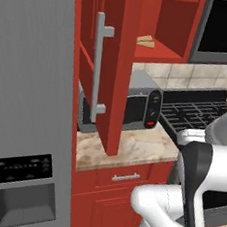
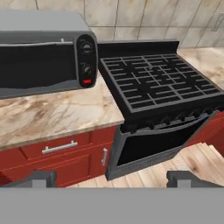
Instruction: Organize the utensils by type. Pick up the wooden spoons from the counter and place them in the open cabinet. Then pick up the metallic utensils from the counter and place them in the open drawer.
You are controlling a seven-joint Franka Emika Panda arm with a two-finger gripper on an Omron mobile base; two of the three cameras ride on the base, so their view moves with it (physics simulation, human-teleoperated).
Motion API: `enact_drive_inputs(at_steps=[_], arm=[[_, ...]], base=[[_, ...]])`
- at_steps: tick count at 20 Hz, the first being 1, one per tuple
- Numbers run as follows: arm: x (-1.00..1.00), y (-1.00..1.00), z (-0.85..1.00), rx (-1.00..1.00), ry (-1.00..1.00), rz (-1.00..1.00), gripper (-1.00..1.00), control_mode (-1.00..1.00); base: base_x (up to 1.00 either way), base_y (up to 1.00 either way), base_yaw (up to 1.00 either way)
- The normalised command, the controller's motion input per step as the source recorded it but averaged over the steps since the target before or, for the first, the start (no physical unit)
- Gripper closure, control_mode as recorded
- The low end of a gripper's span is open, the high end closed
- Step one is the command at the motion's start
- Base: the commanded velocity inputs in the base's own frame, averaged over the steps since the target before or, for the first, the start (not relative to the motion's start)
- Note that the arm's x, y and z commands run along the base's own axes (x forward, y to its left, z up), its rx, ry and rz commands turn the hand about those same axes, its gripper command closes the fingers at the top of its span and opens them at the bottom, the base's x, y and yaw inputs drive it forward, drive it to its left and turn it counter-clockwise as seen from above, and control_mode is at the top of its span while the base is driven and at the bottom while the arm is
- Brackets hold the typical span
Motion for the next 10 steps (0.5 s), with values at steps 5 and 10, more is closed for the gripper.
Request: enact_drive_inputs(at_steps=[5,10], arm=[[0.0,0.0,0.0,0.0,0.0,0.0,-1.0,1.0],[0.0,0.0,0.0,0.0,0.0,0.0,-1.0,1.0]], base=[[-0.56,-0.19,-0.41],[-0.01,-0.01,-1.0]])
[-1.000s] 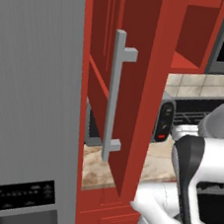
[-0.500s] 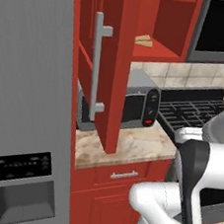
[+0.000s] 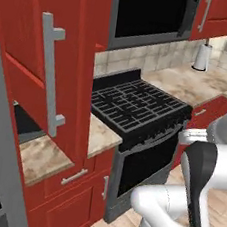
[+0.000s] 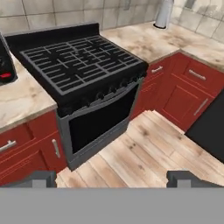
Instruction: Organize the utensils by type. Pick up the wooden spoons from the counter and place them in the open cabinet. Then pick up the metallic utensils from the counter and place them in the open drawer.
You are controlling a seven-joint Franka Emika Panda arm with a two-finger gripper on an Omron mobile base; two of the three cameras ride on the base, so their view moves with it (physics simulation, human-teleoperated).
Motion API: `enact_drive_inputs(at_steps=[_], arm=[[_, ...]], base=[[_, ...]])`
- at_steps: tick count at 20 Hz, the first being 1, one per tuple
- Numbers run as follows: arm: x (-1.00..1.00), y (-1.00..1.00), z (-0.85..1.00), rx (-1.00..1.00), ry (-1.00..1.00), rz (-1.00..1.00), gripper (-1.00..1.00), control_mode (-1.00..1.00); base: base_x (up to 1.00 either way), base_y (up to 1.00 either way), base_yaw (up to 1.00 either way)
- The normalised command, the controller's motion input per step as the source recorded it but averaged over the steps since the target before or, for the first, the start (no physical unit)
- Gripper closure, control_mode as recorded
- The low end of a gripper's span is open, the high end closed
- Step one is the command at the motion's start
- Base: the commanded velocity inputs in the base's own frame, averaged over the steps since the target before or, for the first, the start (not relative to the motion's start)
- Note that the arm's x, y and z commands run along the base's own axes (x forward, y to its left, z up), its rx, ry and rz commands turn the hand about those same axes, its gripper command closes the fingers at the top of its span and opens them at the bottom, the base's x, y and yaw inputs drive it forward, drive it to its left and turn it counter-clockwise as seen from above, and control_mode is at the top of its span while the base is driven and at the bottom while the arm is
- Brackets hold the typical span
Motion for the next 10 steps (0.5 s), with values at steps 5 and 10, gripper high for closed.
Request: enact_drive_inputs(at_steps=[5,10], arm=[[0.0,0.0,0.0,0.0,0.0,0.0,-1.0,1.0],[0.0,0.0,0.0,0.0,0.0,0.0,-1.0,1.0]], base=[[0.0,0.0,-1.0],[0.0,0.0,-1.0]])
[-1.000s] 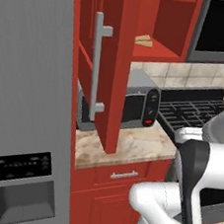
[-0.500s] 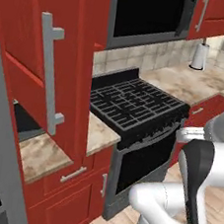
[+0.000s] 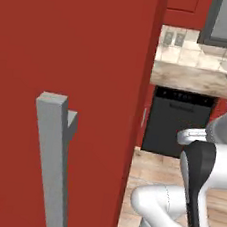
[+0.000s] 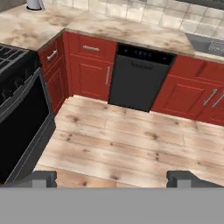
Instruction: Organize the utensils by type. Pick up the wooden spoons from the counter and place them in the open cabinet. Then pick up the metallic utensils from the counter and place them in the open drawer.
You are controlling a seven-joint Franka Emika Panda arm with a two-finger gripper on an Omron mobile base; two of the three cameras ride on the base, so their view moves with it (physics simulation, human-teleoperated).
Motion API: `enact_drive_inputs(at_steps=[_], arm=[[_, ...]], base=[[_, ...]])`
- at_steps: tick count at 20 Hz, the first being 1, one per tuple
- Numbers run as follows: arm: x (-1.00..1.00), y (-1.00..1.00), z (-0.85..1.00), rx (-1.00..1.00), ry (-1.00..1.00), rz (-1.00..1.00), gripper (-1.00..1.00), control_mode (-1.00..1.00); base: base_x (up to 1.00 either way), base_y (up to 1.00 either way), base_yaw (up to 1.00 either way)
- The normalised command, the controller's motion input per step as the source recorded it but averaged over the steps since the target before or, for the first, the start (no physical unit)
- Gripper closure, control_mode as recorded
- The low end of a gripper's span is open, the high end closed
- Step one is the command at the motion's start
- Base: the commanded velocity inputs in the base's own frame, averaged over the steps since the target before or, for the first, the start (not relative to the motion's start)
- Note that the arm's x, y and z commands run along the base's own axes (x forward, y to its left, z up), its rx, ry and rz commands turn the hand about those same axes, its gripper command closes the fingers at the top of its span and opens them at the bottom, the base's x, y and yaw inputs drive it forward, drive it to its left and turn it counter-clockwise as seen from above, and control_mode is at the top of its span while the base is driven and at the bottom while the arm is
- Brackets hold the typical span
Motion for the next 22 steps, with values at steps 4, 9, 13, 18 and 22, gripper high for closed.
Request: enact_drive_inputs(at_steps=[4,9,13,18,22], arm=[[0.0,0.0,0.0,0.0,0.0,0.0,-1.0,1.0],[0.0,0.0,0.0,0.0,0.0,0.0,-1.0,1.0],[0.0,0.0,0.0,0.0,0.0,0.0,-1.0,1.0],[0.0,0.0,0.0,0.0,0.0,0.0,-1.0,1.0],[0.0,0.0,0.0,0.0,0.0,0.0,-1.0,1.0]], base=[[0.0,0.0,-1.0],[0.0,0.0,-1.0],[0.0,-0.21,-1.0],[0.0,-0.19,-1.0],[0.0,-0.18,-1.0]])
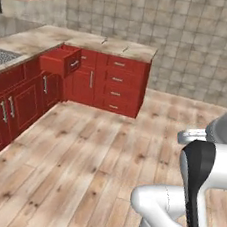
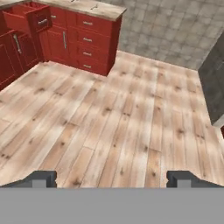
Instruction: Organize the utensils by type. Pick up the wooden spoons from the counter and place them in the open cabinet. Then pick up the metallic utensils from the counter and place them in the open drawer.
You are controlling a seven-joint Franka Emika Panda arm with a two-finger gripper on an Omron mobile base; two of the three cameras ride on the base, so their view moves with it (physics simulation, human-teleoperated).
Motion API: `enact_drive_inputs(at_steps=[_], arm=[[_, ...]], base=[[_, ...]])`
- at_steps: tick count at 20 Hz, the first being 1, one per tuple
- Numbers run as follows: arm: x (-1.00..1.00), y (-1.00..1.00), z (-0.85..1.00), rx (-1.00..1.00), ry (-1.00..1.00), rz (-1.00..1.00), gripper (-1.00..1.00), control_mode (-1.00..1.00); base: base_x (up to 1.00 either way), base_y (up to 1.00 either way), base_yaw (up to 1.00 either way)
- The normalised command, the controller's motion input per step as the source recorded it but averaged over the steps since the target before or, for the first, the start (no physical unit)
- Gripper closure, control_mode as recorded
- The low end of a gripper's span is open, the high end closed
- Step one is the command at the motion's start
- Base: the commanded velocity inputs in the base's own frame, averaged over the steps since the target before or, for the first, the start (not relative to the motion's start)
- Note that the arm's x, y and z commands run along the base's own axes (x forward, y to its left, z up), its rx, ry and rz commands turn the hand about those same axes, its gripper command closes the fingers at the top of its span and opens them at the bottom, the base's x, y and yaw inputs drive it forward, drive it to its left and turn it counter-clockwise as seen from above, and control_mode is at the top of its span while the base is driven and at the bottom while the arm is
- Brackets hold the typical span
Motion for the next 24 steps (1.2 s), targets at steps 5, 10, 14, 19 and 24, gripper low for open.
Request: enact_drive_inputs(at_steps=[5,10,14,19,24], arm=[[0.0,0.0,0.0,0.0,0.0,0.0,-1.0,1.0],[0.0,0.0,0.0,0.0,0.0,0.0,-1.0,1.0],[0.0,0.0,0.0,0.0,0.0,0.0,-1.0,1.0],[0.0,0.0,0.0,0.0,0.0,0.0,-1.0,1.0],[0.0,0.0,0.0,0.0,0.0,0.0,-1.0,1.0]], base=[[0.41,0.01,-0.77],[0.78,0.22,-0.39],[0.9,0.25,-0.08],[0.94,0.32,0.0],[0.97,0.4,0.06]])
